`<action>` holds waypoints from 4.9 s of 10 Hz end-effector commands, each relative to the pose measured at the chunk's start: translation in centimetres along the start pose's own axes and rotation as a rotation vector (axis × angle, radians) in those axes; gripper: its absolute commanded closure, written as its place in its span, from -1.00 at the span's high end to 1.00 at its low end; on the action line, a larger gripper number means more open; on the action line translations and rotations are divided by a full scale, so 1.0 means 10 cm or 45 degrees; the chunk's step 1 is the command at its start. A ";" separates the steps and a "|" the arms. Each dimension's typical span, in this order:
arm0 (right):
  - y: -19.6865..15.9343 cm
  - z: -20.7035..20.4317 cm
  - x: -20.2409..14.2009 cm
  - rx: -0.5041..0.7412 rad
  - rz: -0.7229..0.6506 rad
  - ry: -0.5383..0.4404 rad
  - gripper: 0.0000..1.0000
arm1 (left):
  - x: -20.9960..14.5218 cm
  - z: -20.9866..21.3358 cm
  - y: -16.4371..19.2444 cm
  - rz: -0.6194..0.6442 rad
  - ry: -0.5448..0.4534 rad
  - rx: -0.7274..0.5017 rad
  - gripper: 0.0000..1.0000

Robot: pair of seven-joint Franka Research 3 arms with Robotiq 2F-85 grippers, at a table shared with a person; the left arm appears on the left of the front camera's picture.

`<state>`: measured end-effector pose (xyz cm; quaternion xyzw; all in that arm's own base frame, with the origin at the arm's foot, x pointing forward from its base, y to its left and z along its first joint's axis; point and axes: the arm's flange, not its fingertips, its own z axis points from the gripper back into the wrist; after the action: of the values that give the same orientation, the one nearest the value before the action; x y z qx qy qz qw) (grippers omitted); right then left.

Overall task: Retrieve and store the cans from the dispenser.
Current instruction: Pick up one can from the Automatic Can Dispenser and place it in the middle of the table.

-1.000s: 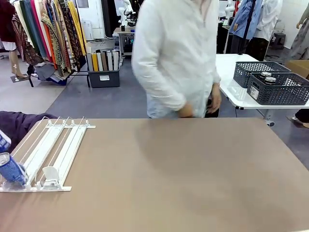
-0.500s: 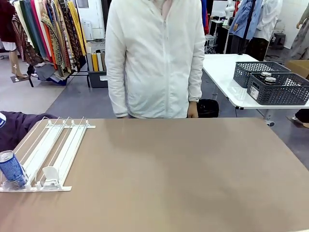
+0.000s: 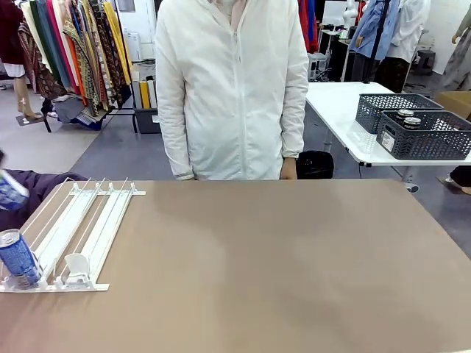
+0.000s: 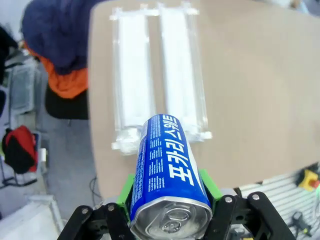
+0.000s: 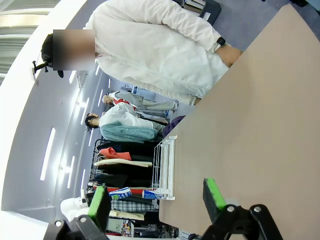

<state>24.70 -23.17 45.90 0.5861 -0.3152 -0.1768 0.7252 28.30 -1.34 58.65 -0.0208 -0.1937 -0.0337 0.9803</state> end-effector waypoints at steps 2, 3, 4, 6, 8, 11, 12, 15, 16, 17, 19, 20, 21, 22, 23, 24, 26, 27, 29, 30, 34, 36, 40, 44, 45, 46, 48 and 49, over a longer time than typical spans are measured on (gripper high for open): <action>0.04 -0.02 0.03 0.032 0.013 -0.023 1.00 | 0.39 -0.64 -1.62 -0.276 -0.002 -0.028 -1.00; 0.04 -0.02 0.03 0.032 0.013 -0.023 1.00 | 0.40 -0.98 -2.27 -0.356 0.056 -0.098 -1.00; 0.04 -0.02 0.03 0.032 0.013 -0.023 1.00 | 0.35 -1.28 -2.79 -0.443 0.100 -0.149 -1.00; 0.04 -0.02 0.03 0.032 0.013 -0.023 1.00 | 0.17 -1.73 -3.62 -0.611 0.208 -0.297 -1.00; 0.04 -0.02 0.03 0.032 0.013 -0.023 1.00 | 0.14 -1.97 -4.05 -0.671 0.292 -0.268 -1.00; 0.04 -0.02 0.03 0.032 0.013 -0.023 1.00 | 0.23 -2.25 -4.33 -0.528 0.292 -0.088 -1.00; 0.04 -0.02 0.03 0.032 0.013 -0.023 1.00 | 0.23 -2.28 -4.36 -0.548 0.266 -0.090 -1.00; 0.04 -0.02 0.03 0.032 0.013 -0.023 1.00 | 0.21 -2.32 -4.36 -0.539 0.297 -0.089 -1.00; 0.04 -0.02 0.03 0.032 0.013 -0.023 1.00 | 0.21 -2.35 -4.36 -0.540 0.302 -0.082 -1.00; 0.04 -0.02 0.03 0.032 0.013 -0.023 1.00 | 0.21 -2.34 -4.35 -0.545 0.300 -0.078 -1.00; 0.04 -0.02 0.03 0.032 0.013 -0.023 1.00 | 0.21 -2.32 -4.34 -0.545 0.280 -0.088 1.00; 0.04 -0.02 0.03 0.032 0.013 -0.023 1.00 | 0.21 -2.31 -4.34 -0.547 0.272 -0.091 1.00; 0.04 -0.02 0.03 0.032 0.013 -0.023 1.00 | 0.21 -2.28 -4.33 -0.544 0.256 -0.096 1.00; 0.04 -0.02 0.03 0.032 0.013 -0.023 1.00 | 0.19 -2.20 -4.31 -0.542 0.225 -0.101 1.00; 0.04 -0.02 0.03 0.032 0.013 -0.023 1.00 | 0.22 -2.05 -4.27 -0.547 0.184 -0.136 1.00; 0.04 -0.02 0.03 0.032 0.013 -0.023 1.00 | 0.25 -1.83 -4.18 -0.529 0.147 -0.184 1.00; 0.04 -0.02 0.03 0.032 0.013 -0.023 1.00 | 0.34 -1.23 -3.79 -0.494 0.073 -0.268 1.00; 0.04 -0.02 0.03 0.032 0.013 -0.023 1.00 | 0.41 -0.94 -3.50 -0.491 0.083 -0.346 1.00; 0.04 -0.02 0.03 0.032 0.013 -0.023 1.00 | 0.57 -0.49 -2.79 -0.376 0.047 -0.440 1.00; 0.04 -0.02 0.03 0.032 0.013 -0.023 1.00 | 0.68 -0.26 -2.23 -0.313 0.080 -0.574 1.00; 0.04 -0.02 0.03 0.032 0.013 -0.023 1.00 | 0.76 0.12 0.13 0.241 0.039 -0.847 1.00; 0.04 -0.02 0.03 0.032 0.013 -0.023 1.00 | 0.51 -0.03 1.03 0.474 0.021 -1.117 1.00; 0.04 -0.02 0.03 0.032 0.013 -0.023 1.00 | 0.03 -0.49 1.68 0.715 -0.059 -1.430 1.00; 0.04 -0.02 0.03 0.032 0.013 -0.023 1.00 | 0.10 -0.32 1.74 0.688 -0.039 -1.344 1.00; 0.04 -0.02 0.03 0.032 0.013 -0.023 1.00 | 0.10 -0.32 1.74 0.688 -0.039 -1.344 1.00; 0.04 -0.02 0.03 0.032 0.013 -0.023 1.00 | 0.10 -0.32 1.74 0.688 -0.039 -1.344 1.00; 0.04 -0.02 0.03 0.032 0.013 -0.023 1.00 | 0.10 -0.32 1.74 0.688 -0.039 -1.344 1.00; 0.04 -0.02 0.03 0.032 0.013 -0.023 1.00 | 0.10 -0.32 1.74 0.688 -0.039 -1.344 1.00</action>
<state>24.66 -23.21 45.90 0.5860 -0.3154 -0.1773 0.7250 31.59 15.75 55.51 -0.5482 -0.1496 0.1330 0.8120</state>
